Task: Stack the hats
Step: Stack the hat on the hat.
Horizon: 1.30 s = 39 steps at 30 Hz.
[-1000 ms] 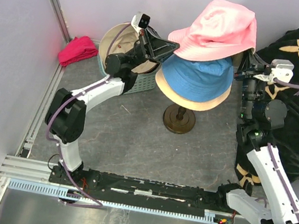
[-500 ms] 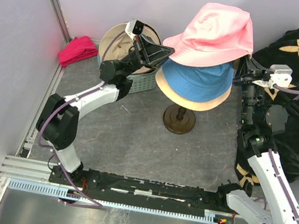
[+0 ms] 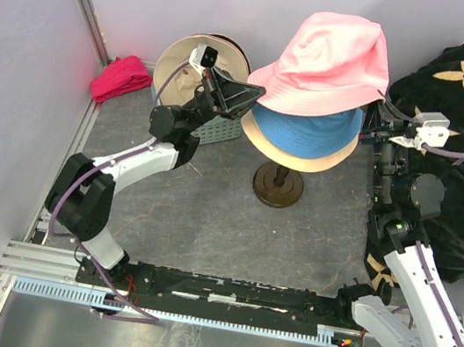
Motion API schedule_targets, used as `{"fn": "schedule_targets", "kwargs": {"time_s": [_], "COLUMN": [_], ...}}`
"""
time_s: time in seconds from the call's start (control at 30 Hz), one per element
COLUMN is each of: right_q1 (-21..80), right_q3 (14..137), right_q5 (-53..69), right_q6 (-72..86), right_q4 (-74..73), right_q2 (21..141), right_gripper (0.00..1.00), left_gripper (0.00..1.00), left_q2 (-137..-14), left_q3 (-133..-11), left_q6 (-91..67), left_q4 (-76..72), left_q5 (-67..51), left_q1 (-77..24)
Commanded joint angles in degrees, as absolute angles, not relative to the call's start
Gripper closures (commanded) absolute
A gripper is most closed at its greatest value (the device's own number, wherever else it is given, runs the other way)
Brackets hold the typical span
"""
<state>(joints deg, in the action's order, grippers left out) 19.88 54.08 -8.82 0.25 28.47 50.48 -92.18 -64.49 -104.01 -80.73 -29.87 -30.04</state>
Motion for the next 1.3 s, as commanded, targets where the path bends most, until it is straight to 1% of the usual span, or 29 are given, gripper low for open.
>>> {"fn": "schedule_targets", "kwargs": {"time_s": [0.0, 0.17, 0.7, 0.8, 0.93, 1.03, 1.1, 1.27], "right_q1": [17.9, 17.9, 18.0, 17.9, 18.0, 17.9, 17.9, 17.9], "right_q3": [53.2, 51.8, 46.1, 45.3, 45.0, 44.8, 45.1, 45.3], "right_q5": [-20.4, -21.0, -22.7, -23.1, -23.8, -23.9, -23.9, -25.6], "right_q6": [-1.4, -1.3, -0.2, 0.4, 1.5, 2.4, 3.1, 6.1], "right_q4": [30.0, 30.0, 27.7, 26.6, 23.4, 21.4, 19.8, 16.2], "right_q2": [48.2, 46.8, 40.8, 39.8, 38.7, 38.2, 37.9, 36.4], "right_gripper": [0.9, 0.89, 0.88, 0.83, 0.68, 0.63, 0.6, 0.59], "left_gripper": [0.97, 0.97, 0.97, 0.97, 0.97, 0.97, 0.97, 0.97], "left_q2": [-86.6, -85.8, -83.3, -83.5, -83.2, -82.8, -83.0, -83.7], "left_q3": [-62.1, -60.1, -54.2, -54.2, -53.1, -52.7, -52.5, -52.4], "left_q6": [-103.0, -102.5, -101.2, -101.0, -99.9, -98.7, -98.4, -98.5], "left_q4": [-90.7, -90.9, -88.9, -88.7, -87.4, -86.1, -85.8, -86.3], "left_q5": [-27.3, -25.9, -28.6, -29.1, -28.8, -29.2, -29.2, -30.1], "left_q1": [-29.0, -29.6, -32.0, -32.0, -32.1, -32.2, -32.1, -32.1]}}
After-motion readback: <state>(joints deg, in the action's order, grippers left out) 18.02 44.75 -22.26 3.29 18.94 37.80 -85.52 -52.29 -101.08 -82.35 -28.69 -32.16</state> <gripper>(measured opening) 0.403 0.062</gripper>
